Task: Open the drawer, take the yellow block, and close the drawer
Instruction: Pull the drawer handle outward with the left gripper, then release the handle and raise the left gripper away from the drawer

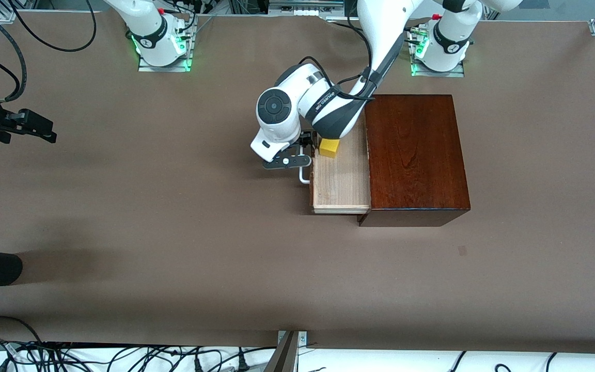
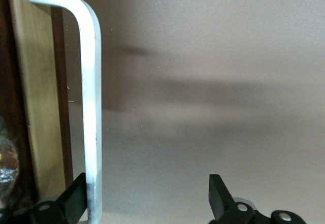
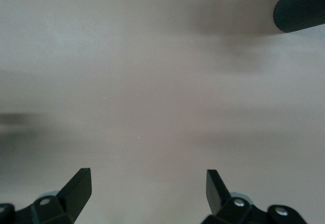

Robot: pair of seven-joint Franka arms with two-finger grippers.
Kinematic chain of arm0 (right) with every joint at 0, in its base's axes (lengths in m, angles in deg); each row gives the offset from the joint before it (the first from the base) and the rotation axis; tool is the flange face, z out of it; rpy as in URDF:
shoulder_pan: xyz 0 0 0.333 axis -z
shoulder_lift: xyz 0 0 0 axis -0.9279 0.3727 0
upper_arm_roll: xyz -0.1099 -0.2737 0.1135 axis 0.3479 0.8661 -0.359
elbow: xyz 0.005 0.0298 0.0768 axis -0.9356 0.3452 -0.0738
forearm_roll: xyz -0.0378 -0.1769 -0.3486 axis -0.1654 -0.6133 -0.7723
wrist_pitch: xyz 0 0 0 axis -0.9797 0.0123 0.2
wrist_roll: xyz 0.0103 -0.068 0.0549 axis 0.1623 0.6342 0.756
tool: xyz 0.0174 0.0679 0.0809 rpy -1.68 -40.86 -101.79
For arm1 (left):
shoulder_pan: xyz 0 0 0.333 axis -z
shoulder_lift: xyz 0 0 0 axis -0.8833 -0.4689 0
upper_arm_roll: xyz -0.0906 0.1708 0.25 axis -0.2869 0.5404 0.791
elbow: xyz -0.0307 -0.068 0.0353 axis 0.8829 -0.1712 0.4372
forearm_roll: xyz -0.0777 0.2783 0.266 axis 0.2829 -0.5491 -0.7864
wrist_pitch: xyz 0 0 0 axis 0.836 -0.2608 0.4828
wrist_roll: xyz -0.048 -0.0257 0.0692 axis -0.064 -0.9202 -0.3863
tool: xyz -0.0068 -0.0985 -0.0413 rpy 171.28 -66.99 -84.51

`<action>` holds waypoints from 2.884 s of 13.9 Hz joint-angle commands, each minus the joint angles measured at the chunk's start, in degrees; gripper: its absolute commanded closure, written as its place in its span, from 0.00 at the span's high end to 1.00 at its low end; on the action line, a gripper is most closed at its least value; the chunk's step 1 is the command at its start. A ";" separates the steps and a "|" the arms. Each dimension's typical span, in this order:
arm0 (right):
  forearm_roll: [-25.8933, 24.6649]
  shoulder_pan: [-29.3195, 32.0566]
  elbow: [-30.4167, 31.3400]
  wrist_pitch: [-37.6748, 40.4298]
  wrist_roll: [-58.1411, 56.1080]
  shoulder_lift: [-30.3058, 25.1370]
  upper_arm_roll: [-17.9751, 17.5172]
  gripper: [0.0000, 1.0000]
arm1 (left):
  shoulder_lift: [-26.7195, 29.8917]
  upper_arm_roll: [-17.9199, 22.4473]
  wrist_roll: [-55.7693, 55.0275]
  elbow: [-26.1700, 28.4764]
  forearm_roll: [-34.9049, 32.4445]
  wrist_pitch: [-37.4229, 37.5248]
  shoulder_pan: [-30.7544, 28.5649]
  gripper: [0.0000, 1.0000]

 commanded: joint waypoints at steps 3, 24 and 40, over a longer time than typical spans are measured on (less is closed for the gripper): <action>0.73 0.71 -0.32 0.56 -0.68 -0.67 -0.42 1.00 | -0.90 -1.34 -2.14 -3.05 2.90 2.33 1.13 1.00; 0.73 0.71 -0.32 0.30 -0.68 -0.58 -0.42 1.00 | 16.23 -0.90 -1.97 -2.87 -2.82 14.55 -7.02 1.00; 1.78 -14.12 -0.32 -1.71 65.70 1.08 -9.91 1.00 | 42.24 -1.34 34.76 13.19 -6.77 25.72 -39.73 1.00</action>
